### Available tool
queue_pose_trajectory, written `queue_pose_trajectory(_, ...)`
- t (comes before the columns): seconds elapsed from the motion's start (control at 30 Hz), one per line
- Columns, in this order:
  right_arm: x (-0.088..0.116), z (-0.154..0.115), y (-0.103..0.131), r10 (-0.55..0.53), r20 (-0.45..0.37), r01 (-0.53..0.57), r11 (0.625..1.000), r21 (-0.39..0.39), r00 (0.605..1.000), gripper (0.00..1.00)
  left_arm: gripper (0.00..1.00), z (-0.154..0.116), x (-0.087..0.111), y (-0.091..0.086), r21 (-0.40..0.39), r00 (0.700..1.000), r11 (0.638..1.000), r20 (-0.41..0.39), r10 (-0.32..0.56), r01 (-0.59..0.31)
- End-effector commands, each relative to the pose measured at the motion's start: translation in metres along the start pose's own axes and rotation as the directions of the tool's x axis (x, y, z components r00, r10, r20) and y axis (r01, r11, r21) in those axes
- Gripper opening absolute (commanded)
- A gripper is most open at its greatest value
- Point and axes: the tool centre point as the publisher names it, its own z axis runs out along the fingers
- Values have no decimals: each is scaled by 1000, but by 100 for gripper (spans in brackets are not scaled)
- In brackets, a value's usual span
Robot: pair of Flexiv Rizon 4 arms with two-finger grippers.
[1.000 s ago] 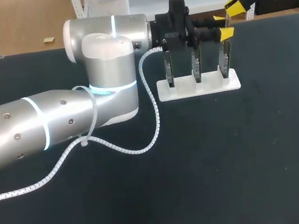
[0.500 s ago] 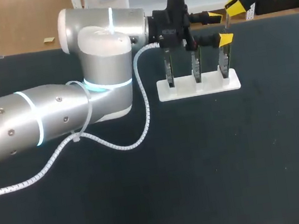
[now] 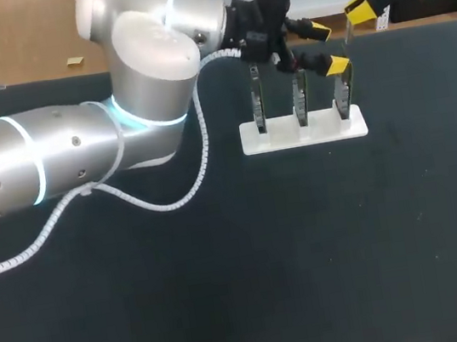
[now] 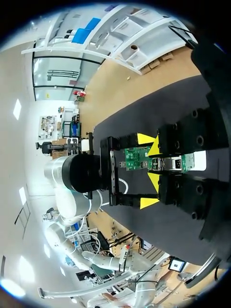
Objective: Pick up the optical module with the left hand, and insert it into the network port with the right hand.
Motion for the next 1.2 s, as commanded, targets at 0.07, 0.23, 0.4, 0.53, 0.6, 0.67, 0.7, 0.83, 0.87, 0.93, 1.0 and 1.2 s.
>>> queue_pose_trajectory(0.07, 0, 0, 0, -4, -2, 4, 1000, 0, 1000, 0, 100, -3, 1, 5, 15, 997, 1000, -76, -7, 8)
queue_pose_trajectory(0.23, -1, 1, 0, -11, -3, 11, 1000, -3, 1000, 0, 100, -3, 4, 7, 23, 996, 1000, -93, -10, 12)
queue_pose_trajectory(0.4, -1, 2, 1, -11, -5, 11, 1000, -5, 1000, 0, 100, -1, 7, 7, 38, 992, 999, -129, 11, -6)
queue_pose_trajectory(0.53, -1, 2, 1, -12, -6, 12, 1000, -5, 1000, 0, 100, 1, 10, 5, 44, 988, 999, -151, 24, -17)
queue_pose_trajectory(0.6, -1, 2, 1, -10, -6, 10, 1000, -4, 1000, 0, 100, 1, 10, 4, 44, 987, 999, -156, 31, -24)
queue_pose_trajectory(0.67, -1, 2, 1, -10, -6, 10, 1000, -5, 1000, 0, 100, 2, 11, 2, 47, 986, 999, -163, 35, -28)
queue_pose_trajectory(0.7, 0, 2, 1, -10, -6, 10, 1000, -5, 1000, 0, 100, 2, 11, 1, 48, 986, 998, -166, 36, -28)
queue_pose_trajectory(0.83, 0, 2, 1, -8, -4, 8, 1000, -3, 1000, 0, 100, 3, 13, 0, 50, 984, 998, -175, 34, -25)
queue_pose_trajectory(0.87, 0, 2, 1, -8, -3, 8, 1000, -3, 1000, 0, 100, 3, 14, 0, 49, 983, 998, -181, 35, -27)
queue_pose_trajectory(0.93, 0, 2, 1, -9, -3, 9, 1000, -4, 1000, 0, 100, 3, 14, 0, 48, 982, 998, -187, 39, -30)
queue_pose_trajectory(1.0, 0, 2, 1, -9, -4, 9, 1000, -3, 1000, 0, 100, 3, 15, -1, 48, 980, 998, -193, 40, -31)
queue_pose_trajectory(1.2, 0, 2, 1, -7, -4, 7, 1000, -1, 1000, 0, 100, 2, 20, -2, 49, 976, 998, -213, 40, -30)
